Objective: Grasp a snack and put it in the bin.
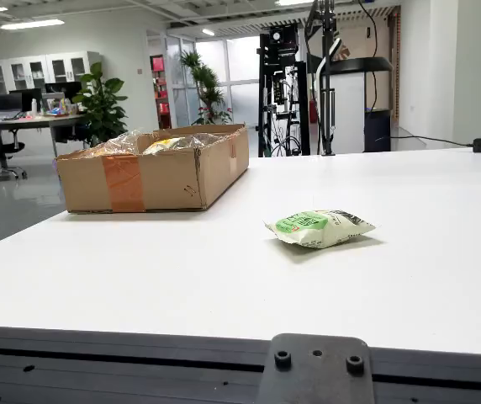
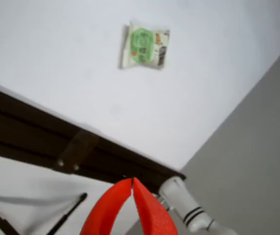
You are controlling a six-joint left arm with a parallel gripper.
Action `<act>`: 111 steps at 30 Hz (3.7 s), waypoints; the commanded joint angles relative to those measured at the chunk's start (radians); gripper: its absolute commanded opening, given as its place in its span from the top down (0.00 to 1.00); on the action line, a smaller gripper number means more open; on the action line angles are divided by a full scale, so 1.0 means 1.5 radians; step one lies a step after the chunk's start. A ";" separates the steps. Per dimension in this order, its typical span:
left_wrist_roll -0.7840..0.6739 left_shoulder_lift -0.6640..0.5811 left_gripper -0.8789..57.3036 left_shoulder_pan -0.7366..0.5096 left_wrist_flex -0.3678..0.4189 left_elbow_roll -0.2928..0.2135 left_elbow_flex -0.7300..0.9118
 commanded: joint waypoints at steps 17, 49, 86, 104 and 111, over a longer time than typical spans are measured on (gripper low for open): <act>0.016 0.000 0.96 0.002 -0.005 0.001 0.000; -0.476 0.396 0.51 -0.006 -0.065 0.055 -0.512; -0.854 0.751 0.34 0.055 0.156 0.201 -0.790; -0.854 0.801 0.30 0.063 0.156 0.204 -0.780; -0.854 0.816 0.29 0.062 0.156 0.201 -0.784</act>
